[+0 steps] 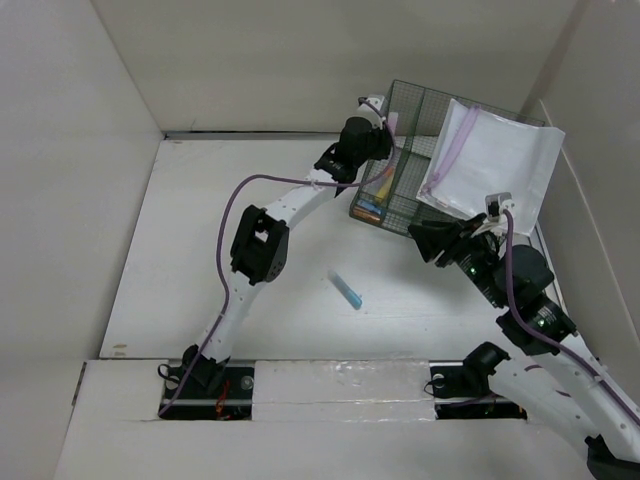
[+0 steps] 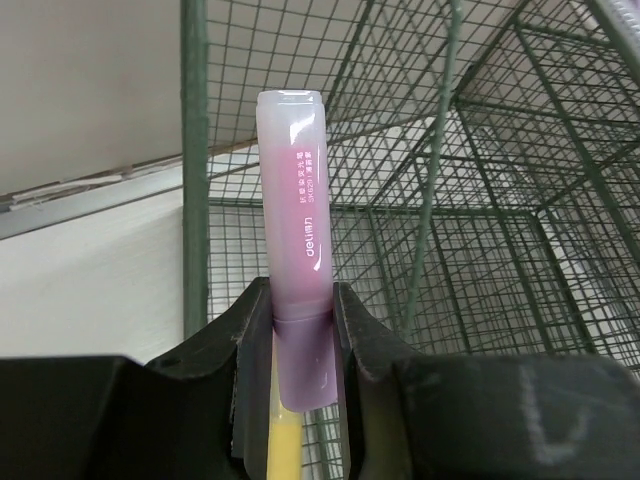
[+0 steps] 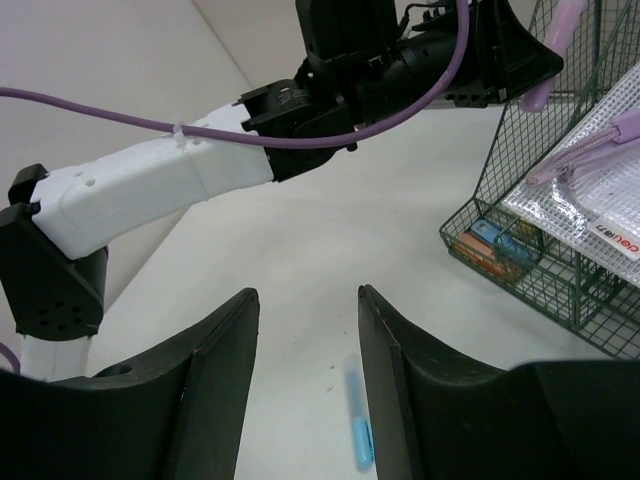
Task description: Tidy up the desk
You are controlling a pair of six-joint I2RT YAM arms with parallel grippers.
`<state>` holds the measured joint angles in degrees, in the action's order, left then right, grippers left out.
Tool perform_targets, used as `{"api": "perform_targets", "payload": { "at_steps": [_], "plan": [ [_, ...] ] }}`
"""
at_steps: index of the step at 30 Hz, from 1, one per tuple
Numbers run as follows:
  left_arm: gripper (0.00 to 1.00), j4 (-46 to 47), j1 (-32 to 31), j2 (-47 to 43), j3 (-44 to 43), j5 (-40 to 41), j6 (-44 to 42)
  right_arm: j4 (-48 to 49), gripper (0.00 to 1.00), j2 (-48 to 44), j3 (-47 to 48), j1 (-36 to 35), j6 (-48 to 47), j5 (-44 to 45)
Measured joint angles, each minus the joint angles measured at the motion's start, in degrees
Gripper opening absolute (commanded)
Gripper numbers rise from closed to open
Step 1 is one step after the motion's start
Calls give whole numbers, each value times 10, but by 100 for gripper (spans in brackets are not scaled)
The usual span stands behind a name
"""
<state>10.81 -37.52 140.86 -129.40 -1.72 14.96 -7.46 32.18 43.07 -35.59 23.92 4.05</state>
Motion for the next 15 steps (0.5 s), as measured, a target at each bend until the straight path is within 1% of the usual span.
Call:
{"api": "perform_targets", "payload": {
  "at_steps": [1,2,4,5,7,8,10,12,15],
  "plan": [
    [9,0,2,2,0,-1,1,0,50,-1,0,0,0,0],
    [16,-1,3,3,0,-2,2,-1,50,-2,0,0,0,0],
    [27,0,3,3,-3,-5,2,-1,50,-3,0,0,0,0],
    [38,1,3,3,-5,-8,3,-1,50,-3,0,0,0,-1],
    [45,5,3,3,-5,-14,2,-1,50,-3,0,0,0,-3],
    [52,7,2,3,-5,-16,3,0,50,-2,0,0,0,-4],
    [56,12,1,3,1,-22,2,1,50,-1,0,0,0,-7],
    [56,24,1,-2,20,-28,1,1,50,4,0,0,0,-8],
    [53,33,-4,-33,87,-31,-2,2,50,12,0,0,0,-9]
  ]
}}
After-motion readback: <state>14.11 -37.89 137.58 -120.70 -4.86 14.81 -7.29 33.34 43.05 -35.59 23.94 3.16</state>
